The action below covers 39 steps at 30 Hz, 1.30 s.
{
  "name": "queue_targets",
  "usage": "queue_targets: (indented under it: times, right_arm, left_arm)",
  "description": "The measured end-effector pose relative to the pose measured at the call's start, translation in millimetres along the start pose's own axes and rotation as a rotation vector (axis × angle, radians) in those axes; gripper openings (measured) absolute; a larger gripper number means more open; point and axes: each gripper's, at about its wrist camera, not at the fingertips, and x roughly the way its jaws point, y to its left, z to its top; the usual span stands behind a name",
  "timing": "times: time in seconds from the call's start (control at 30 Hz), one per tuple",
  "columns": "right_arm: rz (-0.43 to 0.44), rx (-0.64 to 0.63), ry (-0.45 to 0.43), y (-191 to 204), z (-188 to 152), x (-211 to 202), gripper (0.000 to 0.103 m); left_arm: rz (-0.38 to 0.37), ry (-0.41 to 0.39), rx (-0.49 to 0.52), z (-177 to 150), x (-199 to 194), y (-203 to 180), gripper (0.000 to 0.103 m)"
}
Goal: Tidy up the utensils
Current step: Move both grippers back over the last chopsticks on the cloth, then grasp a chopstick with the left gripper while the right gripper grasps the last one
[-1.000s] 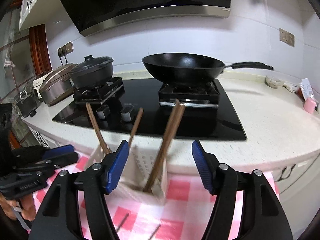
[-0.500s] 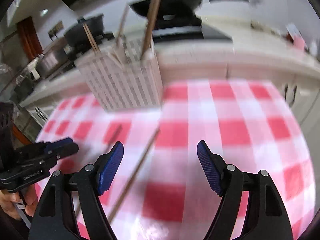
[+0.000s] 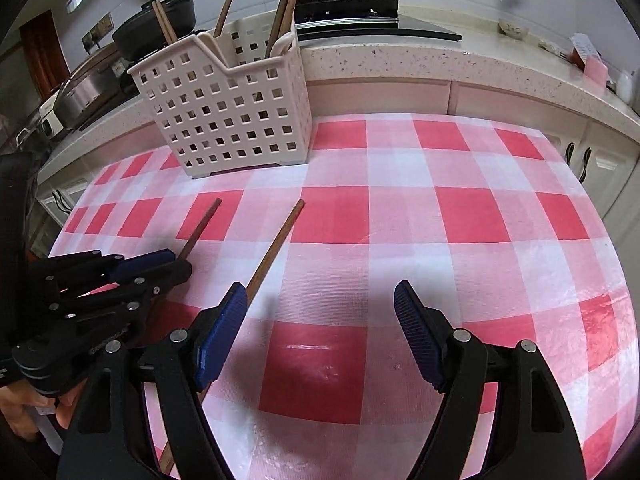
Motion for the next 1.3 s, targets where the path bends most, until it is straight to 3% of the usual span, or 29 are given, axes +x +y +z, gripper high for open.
queue_targets:
  times: [0.1, 0.5, 0.7, 0.9, 1.13, 1.3]
  right_arm:
    - [0.000, -0.005, 0.010, 4, 1, 5, 0.071]
    - [-0.036, -0.066, 0.047, 31, 1, 25, 0.070]
    - [-0.087, -0.104, 0.046, 41, 1, 28, 0.059]
    - [-0.068, -0.142, 0.042, 51, 0, 28, 0.035]
    - [-0.045, -0.165, 0.041, 58, -1, 28, 0.019]
    - [-0.029, -0.168, 0.039, 55, -1, 27, 0.014]
  left_arm:
    - [0.023, -0.003, 0.005, -1, 1, 2, 0.008]
    - [-0.013, -0.009, -0.077, -17, -14, 26, 0.007]
    - [0.002, -0.019, -0.128, -26, -24, 47, 0.007]
    - [-0.001, -0.031, -0.150, -28, -30, 57, 0.007]
    - [-0.005, -0.037, -0.156, -29, -32, 59, 0.007]
    - [-0.009, -0.040, -0.161, -30, -33, 60, 0.007]
